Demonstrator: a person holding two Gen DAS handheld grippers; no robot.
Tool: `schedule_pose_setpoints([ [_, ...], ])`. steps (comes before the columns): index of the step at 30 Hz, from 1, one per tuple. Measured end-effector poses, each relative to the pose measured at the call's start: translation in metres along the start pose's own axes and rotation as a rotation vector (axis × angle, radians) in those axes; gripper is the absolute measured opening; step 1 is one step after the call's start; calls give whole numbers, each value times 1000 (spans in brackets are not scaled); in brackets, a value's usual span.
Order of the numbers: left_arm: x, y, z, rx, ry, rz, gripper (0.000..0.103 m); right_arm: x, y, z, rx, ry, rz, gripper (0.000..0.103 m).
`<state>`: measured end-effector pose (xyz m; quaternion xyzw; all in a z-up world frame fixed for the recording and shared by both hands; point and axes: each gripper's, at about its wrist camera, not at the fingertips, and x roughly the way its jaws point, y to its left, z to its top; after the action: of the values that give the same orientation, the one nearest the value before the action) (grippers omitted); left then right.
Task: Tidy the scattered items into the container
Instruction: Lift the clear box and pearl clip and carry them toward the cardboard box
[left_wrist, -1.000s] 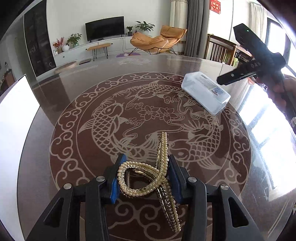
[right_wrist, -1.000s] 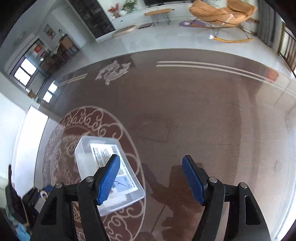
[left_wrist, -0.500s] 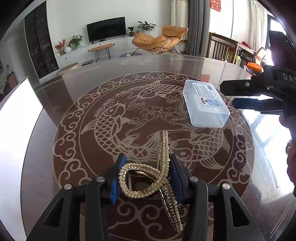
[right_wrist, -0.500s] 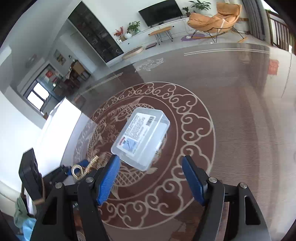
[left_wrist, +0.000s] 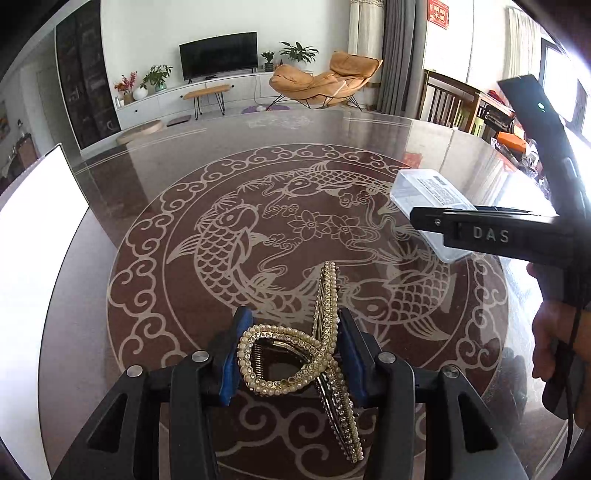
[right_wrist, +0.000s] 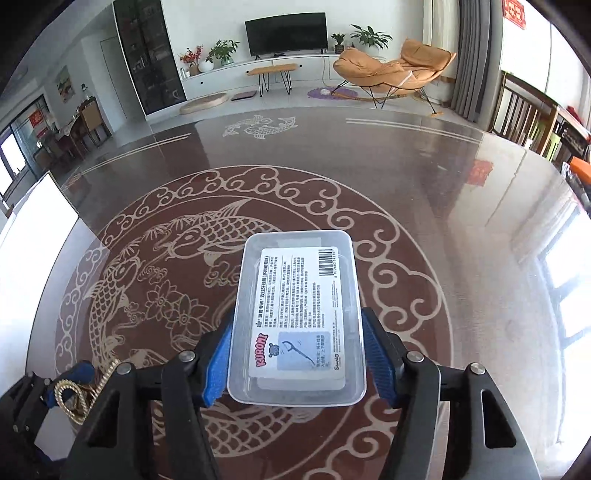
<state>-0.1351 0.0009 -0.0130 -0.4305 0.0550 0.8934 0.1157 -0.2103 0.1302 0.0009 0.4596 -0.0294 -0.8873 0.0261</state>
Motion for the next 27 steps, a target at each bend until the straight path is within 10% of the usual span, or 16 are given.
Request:
schedule_pose_setpoints([
  [13,-22,-10,-29,-42,-4,-11,49,-83,-72,-116,-113,-39,-23,64],
  [17,-17,-17,-31,1,28,17,85,-78,-81,-107,-103,-38,-24,70],
  [27,-12,-8,-27,-57,63,50,103,-75,-78,-104,-101,-35,-23,72],
])
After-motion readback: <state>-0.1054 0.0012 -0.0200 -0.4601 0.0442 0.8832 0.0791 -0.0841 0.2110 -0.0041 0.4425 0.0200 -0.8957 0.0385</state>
